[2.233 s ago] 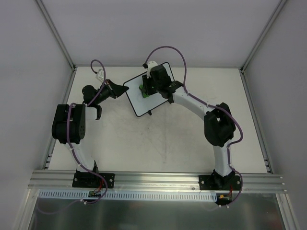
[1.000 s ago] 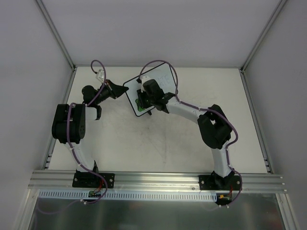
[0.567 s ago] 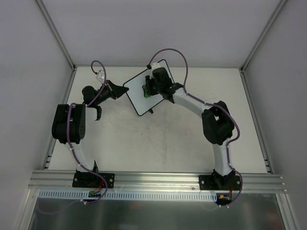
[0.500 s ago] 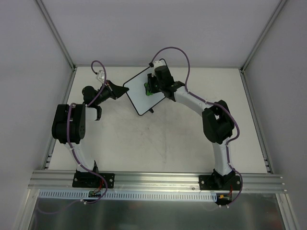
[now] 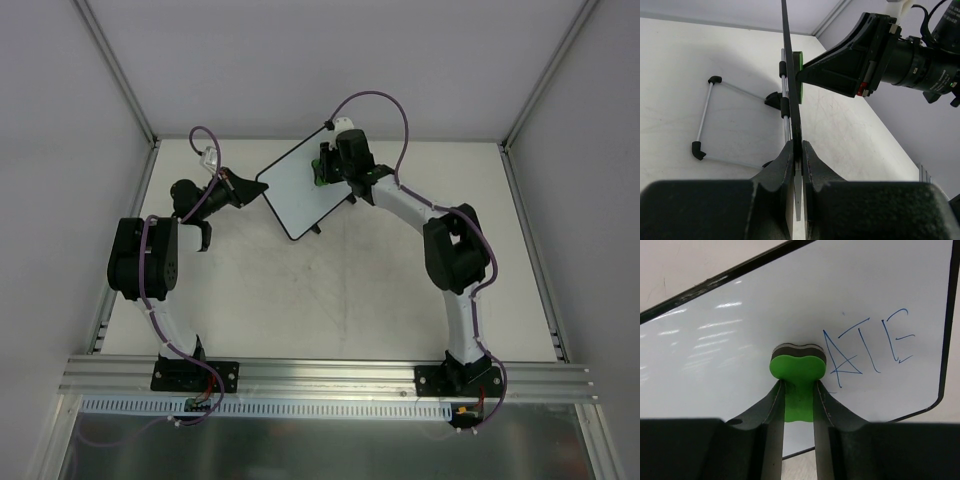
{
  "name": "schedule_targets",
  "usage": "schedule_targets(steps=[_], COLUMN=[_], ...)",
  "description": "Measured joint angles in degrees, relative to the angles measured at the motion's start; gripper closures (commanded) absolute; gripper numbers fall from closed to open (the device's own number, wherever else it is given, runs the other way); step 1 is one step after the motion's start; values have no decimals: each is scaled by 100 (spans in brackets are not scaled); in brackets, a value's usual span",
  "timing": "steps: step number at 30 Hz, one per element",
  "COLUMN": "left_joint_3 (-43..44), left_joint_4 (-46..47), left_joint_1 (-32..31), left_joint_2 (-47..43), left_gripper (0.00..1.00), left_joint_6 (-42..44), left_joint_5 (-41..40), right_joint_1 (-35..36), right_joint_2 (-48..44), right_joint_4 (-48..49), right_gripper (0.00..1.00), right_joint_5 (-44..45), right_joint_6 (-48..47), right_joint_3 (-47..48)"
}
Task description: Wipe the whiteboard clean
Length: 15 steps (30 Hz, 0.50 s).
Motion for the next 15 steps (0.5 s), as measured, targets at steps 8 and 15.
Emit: schedule_targets(steps=[8, 15], left_joint_3=[-9, -11], left_joint_4=[-22, -26], left_joint_1=[13, 79], left_joint_2=[-2, -2], left_gripper=[100, 100], left_joint_6=[-2, -2], left_joint_5=[-7, -2], right_joint_1=[365, 861], right_joint_2=[-348, -470], right_joint_4=[1088, 1628], right_gripper=[100, 100], right_joint_5=[9, 2], right_joint_6=[-46, -44], right_joint_3=[-1047, -1453])
